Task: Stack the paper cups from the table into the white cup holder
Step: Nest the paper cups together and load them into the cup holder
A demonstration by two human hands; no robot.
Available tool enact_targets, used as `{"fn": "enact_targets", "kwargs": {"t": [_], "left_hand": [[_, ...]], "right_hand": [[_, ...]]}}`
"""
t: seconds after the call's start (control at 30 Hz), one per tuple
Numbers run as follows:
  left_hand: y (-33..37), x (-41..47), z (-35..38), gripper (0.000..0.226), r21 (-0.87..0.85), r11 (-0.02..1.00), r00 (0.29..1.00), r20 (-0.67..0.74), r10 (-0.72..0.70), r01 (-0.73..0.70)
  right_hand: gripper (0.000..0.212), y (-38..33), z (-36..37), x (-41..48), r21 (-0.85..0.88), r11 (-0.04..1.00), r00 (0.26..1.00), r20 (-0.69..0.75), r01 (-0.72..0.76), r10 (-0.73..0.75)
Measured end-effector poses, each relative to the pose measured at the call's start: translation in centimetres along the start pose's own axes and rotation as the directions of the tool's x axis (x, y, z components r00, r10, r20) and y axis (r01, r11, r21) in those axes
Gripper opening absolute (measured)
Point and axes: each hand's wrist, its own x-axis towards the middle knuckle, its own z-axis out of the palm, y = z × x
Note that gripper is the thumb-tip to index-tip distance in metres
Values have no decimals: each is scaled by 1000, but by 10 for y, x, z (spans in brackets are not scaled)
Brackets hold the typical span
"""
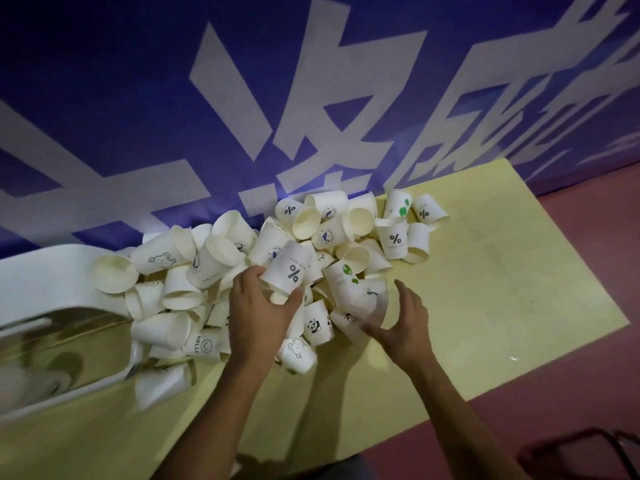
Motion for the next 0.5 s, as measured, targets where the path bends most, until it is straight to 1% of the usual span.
{"fn": "enact_targets", "kwargs": {"t": [0.03, 0.07, 0.13, 0.23, 0.3, 0.4, 0.5], "left_hand": [[3, 0, 0, 75, -40, 999, 1000, 29, -7, 8], [6, 0, 0, 74, -75, 997, 998, 61, -13, 18], [11, -1, 3, 74, -119, 992, 995, 101, -17, 29], [17, -1, 5, 79, -168, 986, 991, 130, 22, 0], [19, -1, 4, 79, -195, 981, 990, 133, 44, -17], [18, -2, 2, 84, -202, 979, 988, 144, 54, -24], [13, -3, -1, 91, -234, 972, 987, 159, 14, 24]], "right_hand": [[113, 6, 0, 5, -42, 999, 998, 62, -7, 10], [117, 11, 2, 9, -78, 997, 995, 102, 5, 3], [112, 18, 5, 17, -120, 992, 990, 141, 30, -13], [89, 19, 5, 20, -106, 994, 992, 125, 36, -22], [80, 19, 4, 21, -80, 996, 994, 99, 48, -40], [80, 16, -4, 18, -6, 997, 994, 70, 80, -79], [87, 2, -20, 9, 100, 991, 995, 28, 93, -96]]}}
